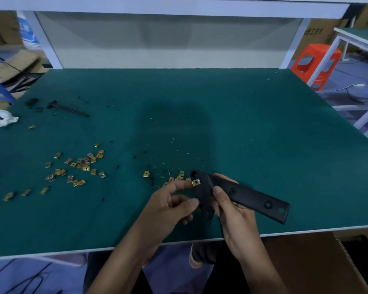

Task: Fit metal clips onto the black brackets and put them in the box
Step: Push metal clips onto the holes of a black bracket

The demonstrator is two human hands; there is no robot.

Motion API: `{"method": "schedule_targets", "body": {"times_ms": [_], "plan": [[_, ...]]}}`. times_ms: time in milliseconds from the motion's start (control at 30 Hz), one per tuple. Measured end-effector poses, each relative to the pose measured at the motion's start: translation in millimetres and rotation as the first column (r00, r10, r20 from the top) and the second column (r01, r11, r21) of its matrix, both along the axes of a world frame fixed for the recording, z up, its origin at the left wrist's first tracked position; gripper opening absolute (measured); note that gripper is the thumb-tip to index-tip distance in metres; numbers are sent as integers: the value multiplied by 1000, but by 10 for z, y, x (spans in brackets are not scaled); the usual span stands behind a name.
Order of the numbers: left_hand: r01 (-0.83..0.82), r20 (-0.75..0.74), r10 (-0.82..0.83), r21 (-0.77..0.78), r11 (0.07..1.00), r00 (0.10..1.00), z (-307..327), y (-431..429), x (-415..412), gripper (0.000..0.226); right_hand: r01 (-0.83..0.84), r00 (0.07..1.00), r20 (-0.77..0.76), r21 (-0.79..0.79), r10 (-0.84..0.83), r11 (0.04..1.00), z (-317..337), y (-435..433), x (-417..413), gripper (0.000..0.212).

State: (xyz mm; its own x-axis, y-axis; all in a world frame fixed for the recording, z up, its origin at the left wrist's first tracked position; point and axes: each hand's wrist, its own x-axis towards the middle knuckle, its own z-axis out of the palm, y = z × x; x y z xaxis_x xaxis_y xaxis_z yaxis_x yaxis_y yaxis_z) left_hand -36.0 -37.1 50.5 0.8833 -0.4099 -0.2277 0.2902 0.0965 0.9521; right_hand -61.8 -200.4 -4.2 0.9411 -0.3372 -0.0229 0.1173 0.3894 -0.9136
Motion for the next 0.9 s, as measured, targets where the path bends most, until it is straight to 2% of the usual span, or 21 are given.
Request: {"method": "schedule_targets", "body": {"times_ms": [167,300,367,433,533,667,767,833,900], "plan": [[34,135,-49,112,993,990,34,7,21,30,-3,1000,-22,32,4,999,16,-13,-15,40],[65,36,-64,-27,998,997,37,15,1,36,-41,996,-81,71,46,997,49,-38,-13,45],[54,11,-53,-62,997,999,22,-4,1,36,-64,995,-71,53,68,997,63,-45,-16,45],[46,6,-46,-65,997,999,30,-11,4,39,-89,995,-39,38,91,995,48,-51,-13,54],[3,-1,-3,-51,999,1000,10,-27,-3,38,-102,995,-7,-79,102,992,21,-41,0,50],[-89,-56,86,-51,995,995,-66,-103,-29,28,-9,1000,20,-239,14,971,1,-20,-13,41],[-150,-29,154,92,984,988,-85,-121,-100,13,81,996,52,-322,-68,943,27,33,-81,38],[-151,85,135,215,965,987,-89,-124,-146,22,136,990,75,-364,-116,921,93,102,-130,31],[-173,174,122,321,931,977,-104,-129,-150,30,162,987,72,-373,-145,914,162,161,-183,32]]}}
